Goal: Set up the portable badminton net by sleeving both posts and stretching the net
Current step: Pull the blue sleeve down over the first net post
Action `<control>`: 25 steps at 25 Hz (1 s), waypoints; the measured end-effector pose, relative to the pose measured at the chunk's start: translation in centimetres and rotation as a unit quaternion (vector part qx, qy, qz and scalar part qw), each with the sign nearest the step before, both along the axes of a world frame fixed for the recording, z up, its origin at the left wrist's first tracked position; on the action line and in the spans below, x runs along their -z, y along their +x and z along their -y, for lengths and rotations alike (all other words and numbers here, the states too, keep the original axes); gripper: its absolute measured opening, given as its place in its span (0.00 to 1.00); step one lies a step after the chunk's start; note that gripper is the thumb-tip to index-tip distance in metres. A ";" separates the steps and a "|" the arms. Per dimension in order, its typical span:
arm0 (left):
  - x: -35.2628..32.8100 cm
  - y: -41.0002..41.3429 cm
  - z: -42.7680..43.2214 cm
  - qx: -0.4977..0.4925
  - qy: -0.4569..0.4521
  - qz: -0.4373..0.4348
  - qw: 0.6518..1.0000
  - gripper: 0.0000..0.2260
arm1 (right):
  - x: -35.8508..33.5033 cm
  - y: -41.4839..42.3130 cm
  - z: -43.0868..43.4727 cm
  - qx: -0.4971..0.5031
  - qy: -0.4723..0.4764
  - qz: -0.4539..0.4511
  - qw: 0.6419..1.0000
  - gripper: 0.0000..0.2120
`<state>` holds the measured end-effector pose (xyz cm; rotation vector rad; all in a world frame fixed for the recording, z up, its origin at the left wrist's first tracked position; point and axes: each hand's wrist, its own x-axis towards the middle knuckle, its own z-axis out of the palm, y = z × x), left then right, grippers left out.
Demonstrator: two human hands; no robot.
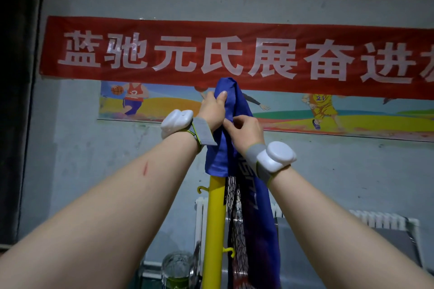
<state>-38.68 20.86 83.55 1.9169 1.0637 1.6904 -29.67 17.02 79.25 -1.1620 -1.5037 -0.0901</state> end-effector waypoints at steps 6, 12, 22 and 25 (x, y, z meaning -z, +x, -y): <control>3.7 0.0 -0.6 0.034 -0.029 0.025 0.999 0.20 | 1.8 0.2 0.5 -0.008 -0.088 -0.029 0.996 0.14; 7.1 -0.1 -0.3 0.065 -0.059 0.043 0.995 0.22 | 4.1 0.5 0.4 -0.042 -0.147 -0.047 0.987 0.13; 11.4 -1.0 0.6 0.048 -0.085 -0.004 0.995 0.18 | 6.7 0.6 1.5 -0.013 -0.213 0.013 0.977 0.15; 11.3 -1.7 0.6 0.062 -0.093 -0.031 0.993 0.18 | 6.1 0.6 2.0 0.026 -0.251 0.085 0.964 0.14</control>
